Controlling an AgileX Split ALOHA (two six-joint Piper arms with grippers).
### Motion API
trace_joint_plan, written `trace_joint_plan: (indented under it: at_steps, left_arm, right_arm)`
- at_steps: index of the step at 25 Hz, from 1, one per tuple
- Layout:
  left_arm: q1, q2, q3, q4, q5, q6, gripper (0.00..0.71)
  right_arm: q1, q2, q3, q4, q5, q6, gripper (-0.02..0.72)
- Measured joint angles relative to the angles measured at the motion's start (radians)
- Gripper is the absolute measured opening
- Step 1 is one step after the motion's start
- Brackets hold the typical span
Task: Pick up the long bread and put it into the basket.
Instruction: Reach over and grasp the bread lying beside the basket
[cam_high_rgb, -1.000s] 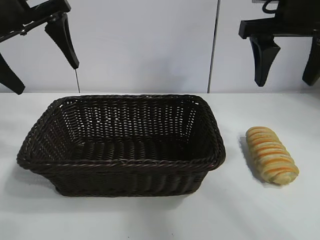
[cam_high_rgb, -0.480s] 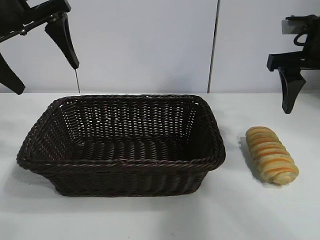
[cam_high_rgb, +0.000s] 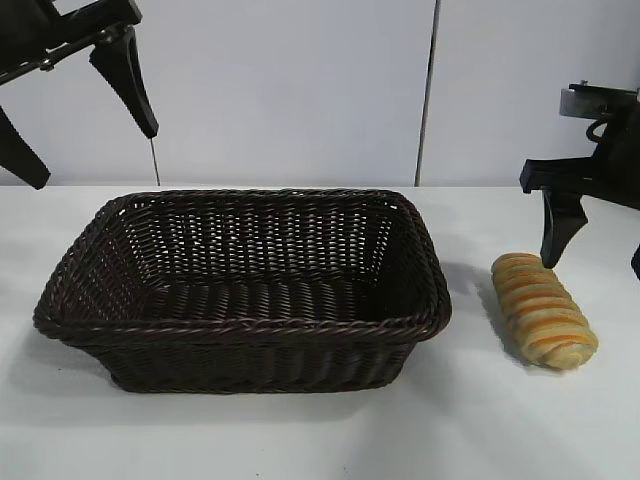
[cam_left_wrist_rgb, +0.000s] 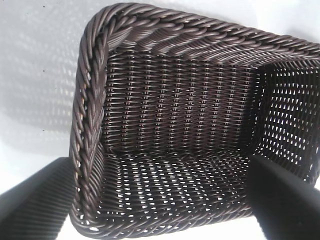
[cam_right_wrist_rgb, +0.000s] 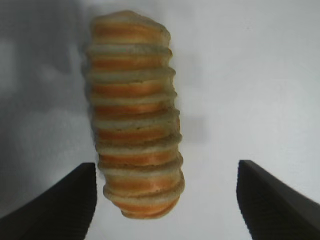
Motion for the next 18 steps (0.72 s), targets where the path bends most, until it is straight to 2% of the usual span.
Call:
trace_joint_plan:
  at_steps: [5, 7, 10, 13, 14, 16, 18]
  left_arm:
    - [0.0, 0.0, 0.0, 0.0, 0.0, 0.0, 0.668]
    - [0.0, 0.0, 0.0, 0.0, 0.0, 0.0, 0.668]
    - [0.0, 0.0, 0.0, 0.0, 0.0, 0.0, 0.668]
    - [0.0, 0.0, 0.0, 0.0, 0.0, 0.0, 0.668]
    - [0.0, 0.0, 0.0, 0.0, 0.0, 0.0, 0.668]
    - [0.0, 0.0, 0.0, 0.0, 0.0, 0.0, 0.668]
    - [0.0, 0.0, 0.0, 0.0, 0.0, 0.0, 0.668]
  right_arm:
    - [0.0, 0.039, 0.0, 0.014, -0.024, 0.0, 0.557]
    - [0.0, 0.047, 0.0, 0.017, -0.03, 0.0, 0.515]
    - [0.0, 0.068, 0.0, 0.032, -0.035, 0.0, 0.365]
    - [0.001, 0.072, 0.0, 0.049, -0.039, 0.0, 0.149]
    - [0.001, 0.072, 0.0, 0.05, -0.038, 0.0, 0.105]
    - [0.001, 0.072, 0.0, 0.052, -0.038, 0.0, 0.061]
    - [0.001, 0.072, 0.0, 0.053, -0.038, 0.0, 0.051]
